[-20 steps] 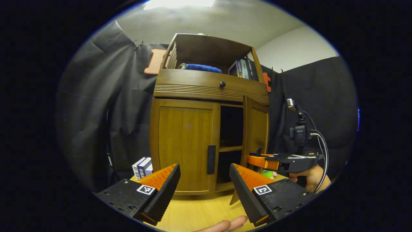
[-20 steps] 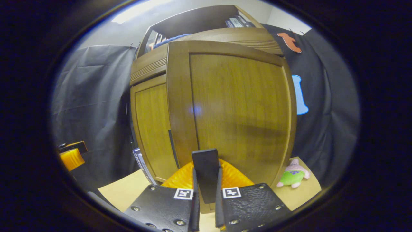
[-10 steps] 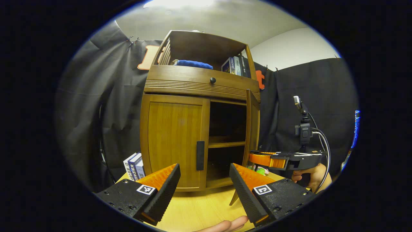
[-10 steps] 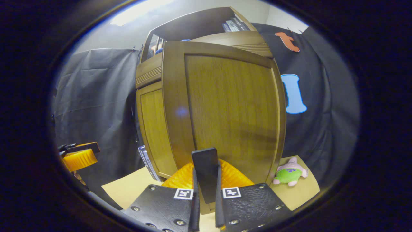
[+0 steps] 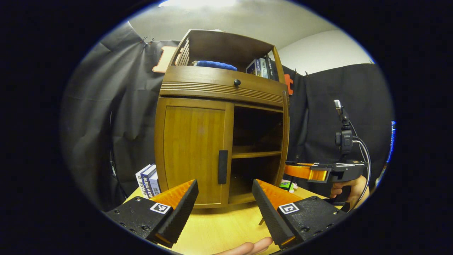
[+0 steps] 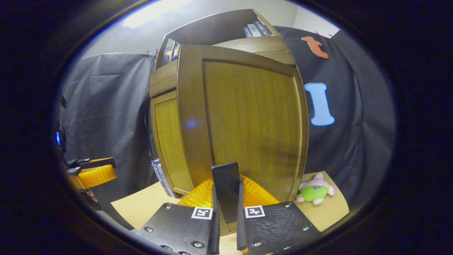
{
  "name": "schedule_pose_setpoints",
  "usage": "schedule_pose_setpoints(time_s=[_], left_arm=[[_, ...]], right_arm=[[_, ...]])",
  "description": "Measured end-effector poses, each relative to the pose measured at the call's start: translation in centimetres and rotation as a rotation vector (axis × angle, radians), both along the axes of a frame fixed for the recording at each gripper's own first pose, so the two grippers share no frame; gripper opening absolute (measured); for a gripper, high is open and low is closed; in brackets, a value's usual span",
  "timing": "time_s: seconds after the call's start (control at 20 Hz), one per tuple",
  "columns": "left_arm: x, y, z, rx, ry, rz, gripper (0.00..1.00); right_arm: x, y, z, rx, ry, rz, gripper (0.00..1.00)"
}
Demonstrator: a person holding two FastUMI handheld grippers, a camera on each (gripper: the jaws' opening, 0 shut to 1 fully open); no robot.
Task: Open the right door of the double-door shoe cabinet with the right hand, and open the left door with the left hand.
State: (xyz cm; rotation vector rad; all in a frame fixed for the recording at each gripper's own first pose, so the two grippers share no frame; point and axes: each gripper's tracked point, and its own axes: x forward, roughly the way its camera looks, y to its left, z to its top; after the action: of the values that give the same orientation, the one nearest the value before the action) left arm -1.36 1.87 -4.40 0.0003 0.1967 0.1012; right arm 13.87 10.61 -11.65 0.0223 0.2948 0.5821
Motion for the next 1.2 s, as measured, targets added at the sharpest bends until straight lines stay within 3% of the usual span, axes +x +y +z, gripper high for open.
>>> schedule_pose_setpoints(time_s=[0.4,0.45,0.6,0.65,0.7,0.85,1.15,1.2], left_arm=[[0.4,1.0,-1.0,0.017,0.008,0.028,0.91],[0.4,1.0,-1.1,0.021,0.009,0.028,0.95],[0.5,1.2,-1.7,0.031,0.018,0.029,0.95],[0.5,1.2,-1.8,0.034,0.022,0.029,0.91],[0.5,1.2,-2.0,0.036,0.025,0.029,0.95],[0.4,1.1,-2.3,0.037,0.029,0.025,0.95],[0.6,0.5,-3.0,0.039,0.037,0.012,0.91],[0.7,0.3,-3.2,0.039,0.041,0.007,0.91]], right_arm=[[-0.6,-2.4,0.3,-0.016,-0.015,-0.047,0.19],[-0.7,-2.6,0.4,-0.020,-0.019,-0.054,0.22],[-1.8,-4.2,0.5,-0.005,-0.029,-0.082,0.18],[-1.9,-4.8,0.6,-0.011,-0.040,-0.094,0.18],[-2.1,-5.5,0.8,-0.020,-0.049,-0.107,0.18],[-2.4,-8.3,1.4,-0.047,-0.074,-0.149,0.18],[-0.3,-14.9,1.6,-0.017,-0.098,-0.285,0.17],[0.0,-16.1,1.6,-0.003,-0.098,-0.305,0.13]])
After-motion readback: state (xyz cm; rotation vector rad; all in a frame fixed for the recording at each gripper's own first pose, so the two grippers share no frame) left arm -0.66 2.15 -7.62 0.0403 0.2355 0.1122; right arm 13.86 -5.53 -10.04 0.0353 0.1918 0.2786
